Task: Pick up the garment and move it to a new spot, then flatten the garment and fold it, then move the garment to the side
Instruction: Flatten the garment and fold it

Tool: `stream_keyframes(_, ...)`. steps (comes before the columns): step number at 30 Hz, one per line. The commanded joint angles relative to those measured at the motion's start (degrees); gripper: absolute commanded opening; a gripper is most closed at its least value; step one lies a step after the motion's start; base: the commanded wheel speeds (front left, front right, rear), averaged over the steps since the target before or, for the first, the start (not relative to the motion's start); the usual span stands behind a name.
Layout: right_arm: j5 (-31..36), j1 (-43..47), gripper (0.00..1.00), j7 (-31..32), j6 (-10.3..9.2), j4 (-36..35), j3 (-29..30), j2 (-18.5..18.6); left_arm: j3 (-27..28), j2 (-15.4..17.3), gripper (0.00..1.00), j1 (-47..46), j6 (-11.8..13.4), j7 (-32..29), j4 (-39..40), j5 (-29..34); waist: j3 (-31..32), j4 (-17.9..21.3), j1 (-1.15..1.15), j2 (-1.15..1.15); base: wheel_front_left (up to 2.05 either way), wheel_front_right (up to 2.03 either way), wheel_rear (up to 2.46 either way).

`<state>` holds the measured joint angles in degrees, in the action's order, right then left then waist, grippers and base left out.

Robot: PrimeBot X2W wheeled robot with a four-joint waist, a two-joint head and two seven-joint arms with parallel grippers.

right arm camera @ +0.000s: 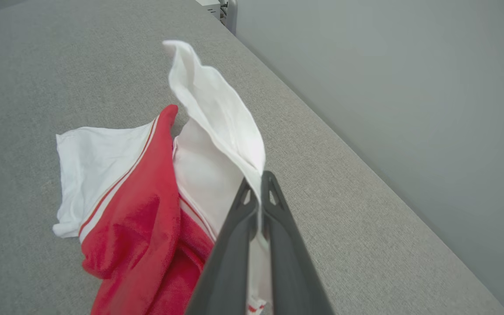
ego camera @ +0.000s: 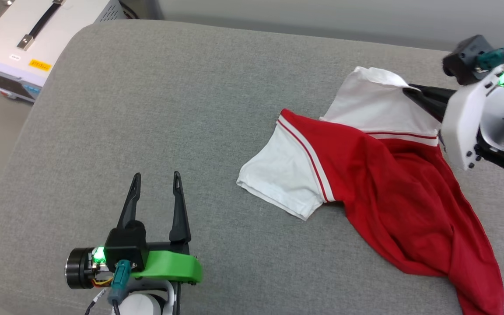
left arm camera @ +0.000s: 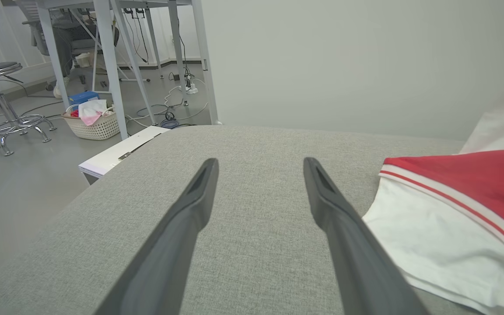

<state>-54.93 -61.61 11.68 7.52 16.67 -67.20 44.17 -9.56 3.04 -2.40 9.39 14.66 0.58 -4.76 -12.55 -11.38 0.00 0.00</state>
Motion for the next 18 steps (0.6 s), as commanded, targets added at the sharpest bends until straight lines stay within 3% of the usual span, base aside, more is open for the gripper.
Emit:
stream_keyframes(1,-0.68,2.00,0.00,-1.13,-0.03,0.10,1.20,1.19,0.25,-0.16,1.00,0.63,-0.21,0.34,0.03,0.50,1.73,1.98,0.00,0.00,0.00,0.00,0.00)
stream_keyframes(10,-5.27,16.37,0.00,-8.48,-0.03,3.99,12.69,6.82,1.32,-0.16,1.00,2.28,-0.85,0.34,-0.22,0.95,3.70,5.42,0.00,0.00,0.00,0.00,0.00)
stream_keyframes(18,-10.34,30.03,0.00,-12.74,-0.03,13.46,21.39,5.27,1.68,-0.16,1.00,2.78,-1.58,0.34,-0.46,1.50,4.12,7.51,0.00,0.00,0.00,0.00,0.00)
